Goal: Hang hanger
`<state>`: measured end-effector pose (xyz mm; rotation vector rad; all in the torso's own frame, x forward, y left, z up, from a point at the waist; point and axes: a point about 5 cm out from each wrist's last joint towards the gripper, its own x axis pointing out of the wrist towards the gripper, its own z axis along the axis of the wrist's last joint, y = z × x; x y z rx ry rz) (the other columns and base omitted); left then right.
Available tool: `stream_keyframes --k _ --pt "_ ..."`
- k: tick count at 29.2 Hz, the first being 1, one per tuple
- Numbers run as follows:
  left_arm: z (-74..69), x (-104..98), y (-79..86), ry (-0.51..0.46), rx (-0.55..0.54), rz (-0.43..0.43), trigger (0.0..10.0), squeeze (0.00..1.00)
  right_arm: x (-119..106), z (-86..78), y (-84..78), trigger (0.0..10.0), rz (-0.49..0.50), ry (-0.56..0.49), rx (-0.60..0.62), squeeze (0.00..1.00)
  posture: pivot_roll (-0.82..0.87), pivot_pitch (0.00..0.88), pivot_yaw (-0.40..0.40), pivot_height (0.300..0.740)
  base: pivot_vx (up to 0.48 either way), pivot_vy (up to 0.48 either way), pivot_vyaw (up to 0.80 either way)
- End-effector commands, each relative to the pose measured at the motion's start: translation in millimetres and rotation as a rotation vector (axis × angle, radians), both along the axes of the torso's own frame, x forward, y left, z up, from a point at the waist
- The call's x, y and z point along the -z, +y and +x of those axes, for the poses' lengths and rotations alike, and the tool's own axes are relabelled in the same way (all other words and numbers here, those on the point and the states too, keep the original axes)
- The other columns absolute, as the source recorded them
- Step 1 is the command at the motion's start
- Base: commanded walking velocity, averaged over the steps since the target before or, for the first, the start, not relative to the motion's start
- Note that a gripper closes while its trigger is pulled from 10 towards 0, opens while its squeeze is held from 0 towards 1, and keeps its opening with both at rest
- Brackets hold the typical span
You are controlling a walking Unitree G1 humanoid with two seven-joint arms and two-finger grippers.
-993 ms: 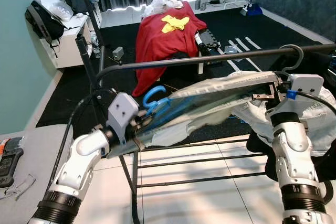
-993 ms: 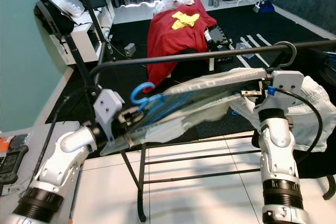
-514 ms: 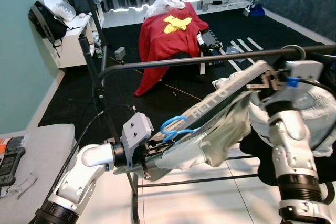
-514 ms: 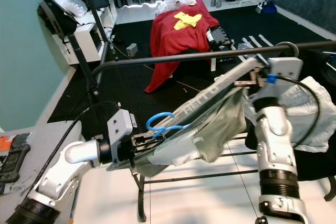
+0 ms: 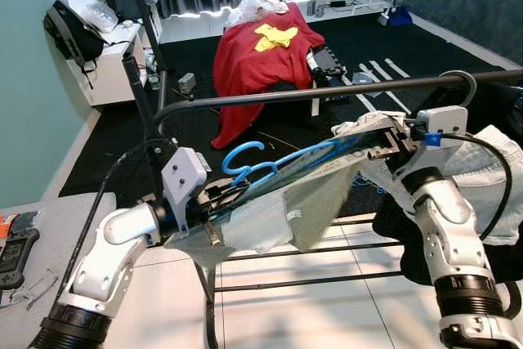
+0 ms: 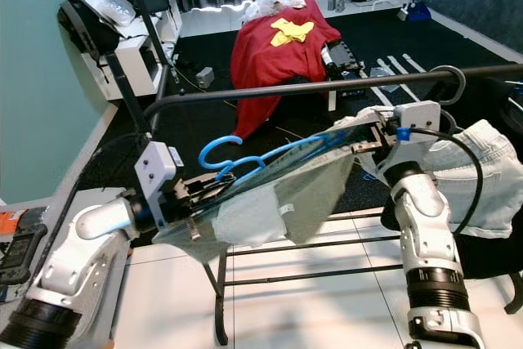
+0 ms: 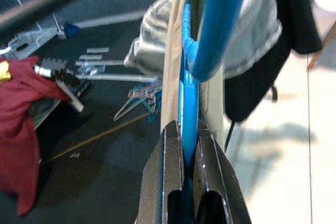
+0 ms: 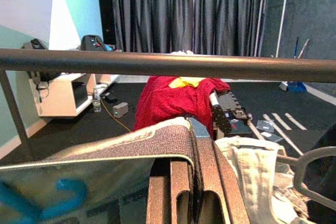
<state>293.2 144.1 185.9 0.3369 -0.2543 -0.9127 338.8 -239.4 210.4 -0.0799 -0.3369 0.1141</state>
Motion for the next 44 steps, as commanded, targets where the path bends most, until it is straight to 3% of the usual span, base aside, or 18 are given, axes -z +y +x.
stream_keyframes --k 1,5,8,10,11,13,14,16,18,20,23,28,31,33,35,36,37,44 --pt "0.5 8.0 7.0 0.029 -0.023 0.043 0.0 0.00 -14.4 -4.1 -11.3 0.0 0.026 -0.052 0.022 0.00 -0.10 0.014 0.059 0.740 0.000 0.000 0.00" --pt "1.2 2.4 3.2 0.019 -0.027 -0.020 0.0 0.00 -9.2 -3.3 -12.2 0.0 0.030 -0.017 0.021 0.00 -0.09 0.014 0.057 0.740 0.000 0.000 0.00" --pt "5.9 -25.4 -6.4 -0.015 -0.050 -0.287 0.0 0.00 15.2 -2.0 -1.1 0.0 0.038 0.081 -0.007 0.00 -0.09 0.021 0.051 0.740 0.000 0.000 0.00" --pt "5.9 -25.4 -6.4 -0.015 -0.050 -0.287 0.0 0.00 15.2 -2.0 -1.1 0.0 0.038 0.081 -0.007 0.00 -0.09 0.021 0.051 0.740 0.000 0.000 0.00" --pt "8.2 -40.0 -13.0 -0.019 -0.050 -0.440 0.0 0.00 27.0 -1.8 14.6 0.0 0.063 0.110 -0.042 0.00 -0.08 0.023 0.054 0.740 0.000 0.000 0.00" --pt "8.2 -40.0 -13.0 -0.019 -0.050 -0.440 0.0 0.00 27.0 -1.8 14.6 0.0 0.063 0.110 -0.042 0.00 -0.08 0.023 0.054 0.740 0.000 0.000 0.00" --pt "9.4 -51.1 -20.4 -0.007 -0.032 -0.578 0.0 0.00 37.5 -1.4 33.3 0.0 0.085 0.130 -0.081 0.00 -0.08 0.028 0.063 0.740 0.000 0.000 0.00" --pt "9.4 -51.1 -20.4 -0.007 -0.032 -0.578 0.0 0.00 37.5 -1.4 33.3 0.0 0.085 0.130 -0.081 0.00 -0.08 0.028 0.063 0.740 0.000 0.000 0.00" --pt "9.9 -62.2 -30.7 0.028 0.007 -0.749 0.0 0.00 46.6 -1.1 57.6 0.0 0.131 0.144 -0.122 0.00 -0.09 0.031 0.066 0.740 0.000 0.000 0.00" --pt "9.9 -62.2 -30.7 0.028 0.007 -0.749 0.0 0.00 46.6 -1.1 57.6 0.0 0.131 0.144 -0.122 0.00 -0.09 0.031 0.066 0.740 0.000 0.000 0.00" --pt "12.4 -68.0 -42.8 0.046 0.000 -0.831 0.0 0.00 48.0 -1.7 82.7 0.0 0.168 0.152 -0.189 0.00 -0.09 0.032 0.065 0.740 0.000 0.000 0.00" --pt "17.1 -69.0 -49.6 0.038 -0.046 -0.832 0.0 0.00 50.2 -9.4 125.3 0.0 0.133 0.159 -0.343 0.00 -0.09 0.032 0.065 0.740 0.000 0.000 0.00" --pt "13.1 -69.2 -50.6 0.028 0.007 -0.787 0.0 0.00 49.4 -9.0 125.4 0.0 0.127 0.152 -0.336 0.00 -0.08 0.031 0.062 0.740 0.000 0.000 0.00" --pt "11.4 -66.4 -48.2 0.026 0.020 -0.723 0.0 0.00 45.5 -7.1 120.1 0.0 0.132 0.135 -0.308 0.00 -0.08 0.034 0.066 0.740 0.000 0.000 0.00" --pt "8.4 -48.4 -38.6 0.010 0.020 -0.443 0.0 0.00 24.9 -1.3 92.8 0.0 0.146 0.055 -0.213 0.00 -0.08 0.035 0.071 0.740 0.000 0.000 0.00" --pt "8.4 -48.4 -38.6 0.010 0.020 -0.443 0.0 0.00 24.9 -1.3 92.8 0.0 0.146 0.055 -0.213 0.00 -0.08 0.035 0.071 0.740 0.000 0.000 0.00" --pt "5.6 -32.8 -29.6 0.020 0.028 -0.248 0.0 0.00 5.0 1.0 69.0 0.0 0.148 -0.014 -0.147 0.00 -0.09 0.037 0.070 0.740 0.000 0.000 0.00" --pt "2.4 -18.7 -19.1 0.045 0.041 -0.105 0.0 0.00 -26.6 0.3 37.1 0.0 0.126 -0.108 -0.068 0.00 -0.09 0.041 0.068 0.740 0.000 0.000 0.00"
